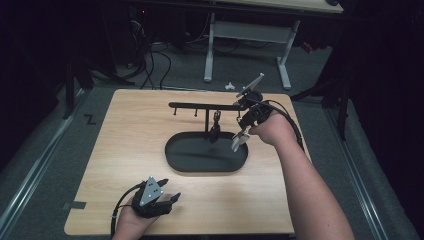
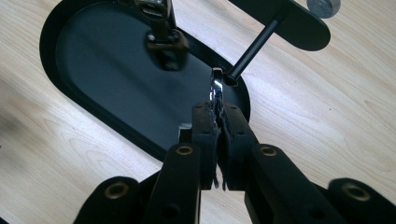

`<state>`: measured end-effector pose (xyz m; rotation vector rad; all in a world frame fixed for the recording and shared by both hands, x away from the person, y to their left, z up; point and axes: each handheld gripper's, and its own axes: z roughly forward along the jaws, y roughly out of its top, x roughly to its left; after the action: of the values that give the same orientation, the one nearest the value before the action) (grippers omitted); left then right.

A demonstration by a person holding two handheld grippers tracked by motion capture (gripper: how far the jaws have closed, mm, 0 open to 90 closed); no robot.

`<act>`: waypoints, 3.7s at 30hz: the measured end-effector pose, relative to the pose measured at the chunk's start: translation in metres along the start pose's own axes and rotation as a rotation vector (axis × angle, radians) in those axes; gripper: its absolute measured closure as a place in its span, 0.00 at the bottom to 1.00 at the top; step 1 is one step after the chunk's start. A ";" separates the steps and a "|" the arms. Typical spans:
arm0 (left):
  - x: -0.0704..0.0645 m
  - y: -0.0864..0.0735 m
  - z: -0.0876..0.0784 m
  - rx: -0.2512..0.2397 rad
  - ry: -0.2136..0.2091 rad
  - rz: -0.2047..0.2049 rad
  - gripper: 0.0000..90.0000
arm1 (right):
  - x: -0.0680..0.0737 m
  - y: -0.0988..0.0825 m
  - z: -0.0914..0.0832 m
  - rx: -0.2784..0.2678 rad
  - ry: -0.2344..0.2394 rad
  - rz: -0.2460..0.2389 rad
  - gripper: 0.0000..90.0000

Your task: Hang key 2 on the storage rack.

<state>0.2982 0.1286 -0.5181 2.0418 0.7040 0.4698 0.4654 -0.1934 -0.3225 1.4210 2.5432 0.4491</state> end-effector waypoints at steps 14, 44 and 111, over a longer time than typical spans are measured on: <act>0.000 0.000 -0.001 0.004 -0.003 -0.001 0.40 | -0.008 0.003 0.002 -0.010 0.015 0.021 0.96; -0.001 0.000 0.001 0.019 -0.014 0.004 0.40 | -0.014 -0.013 0.034 -0.041 -0.026 0.069 0.78; -0.006 0.000 0.012 0.056 -0.025 0.023 0.40 | 0.015 -0.273 0.118 -0.479 -0.046 0.185 0.29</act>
<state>0.3006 0.1177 -0.5247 2.1071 0.6861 0.4414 0.2777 -0.2954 -0.5294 1.4524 2.0777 0.9664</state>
